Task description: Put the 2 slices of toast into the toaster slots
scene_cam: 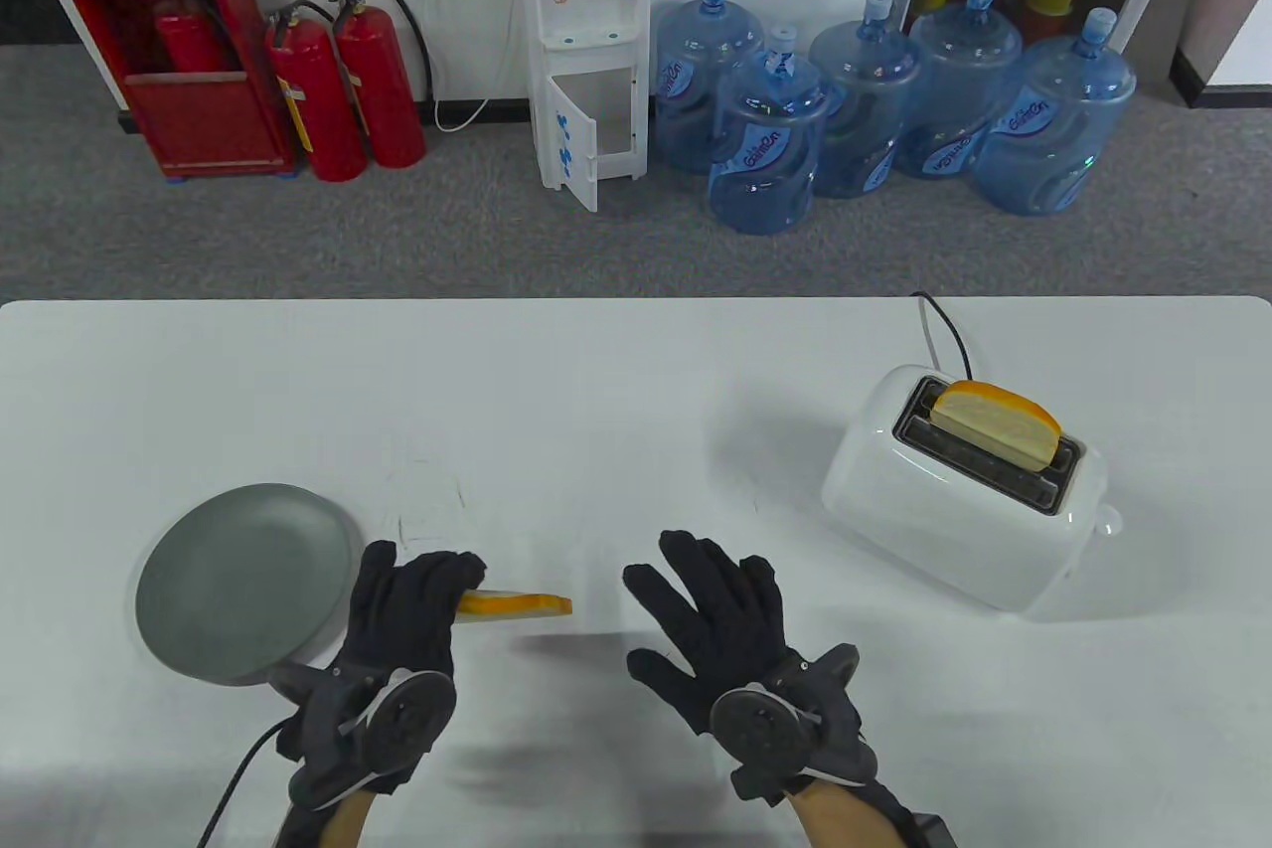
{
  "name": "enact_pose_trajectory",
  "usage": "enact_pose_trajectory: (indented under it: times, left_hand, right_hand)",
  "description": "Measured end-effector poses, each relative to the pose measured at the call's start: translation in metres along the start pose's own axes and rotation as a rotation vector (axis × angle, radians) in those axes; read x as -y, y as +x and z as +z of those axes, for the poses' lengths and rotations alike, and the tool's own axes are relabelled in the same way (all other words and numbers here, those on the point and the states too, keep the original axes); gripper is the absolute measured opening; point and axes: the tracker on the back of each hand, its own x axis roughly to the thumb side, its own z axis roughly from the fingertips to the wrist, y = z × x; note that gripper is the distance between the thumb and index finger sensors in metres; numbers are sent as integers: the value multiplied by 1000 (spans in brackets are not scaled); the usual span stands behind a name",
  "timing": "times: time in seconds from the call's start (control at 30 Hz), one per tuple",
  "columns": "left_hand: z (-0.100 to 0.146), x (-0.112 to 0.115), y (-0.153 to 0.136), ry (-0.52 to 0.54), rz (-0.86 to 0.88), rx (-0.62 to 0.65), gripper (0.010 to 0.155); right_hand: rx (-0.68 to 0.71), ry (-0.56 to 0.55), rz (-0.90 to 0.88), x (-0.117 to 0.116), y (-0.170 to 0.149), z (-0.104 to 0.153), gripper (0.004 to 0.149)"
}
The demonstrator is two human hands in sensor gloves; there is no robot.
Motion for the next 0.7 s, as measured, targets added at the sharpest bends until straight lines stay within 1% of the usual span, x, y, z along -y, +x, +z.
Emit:
enact_pose_trajectory:
  times: [0.2, 0.4, 0.57, 0.7]
  left_hand:
    - [3, 7, 27, -54, 17, 99, 46]
    - [8, 13, 48, -84, 42, 175, 46]
    - [10, 13, 56, -87, 58, 204, 46]
    - [10, 11, 55, -86, 86, 192, 47]
  right_hand:
    - [110, -15, 0, -1, 19, 1, 76]
    - [166, -49, 10, -1, 28, 2, 76]
    - [195, -81, 9, 0, 32, 4, 71]
    - [213, -86, 4, 0, 37, 5, 70]
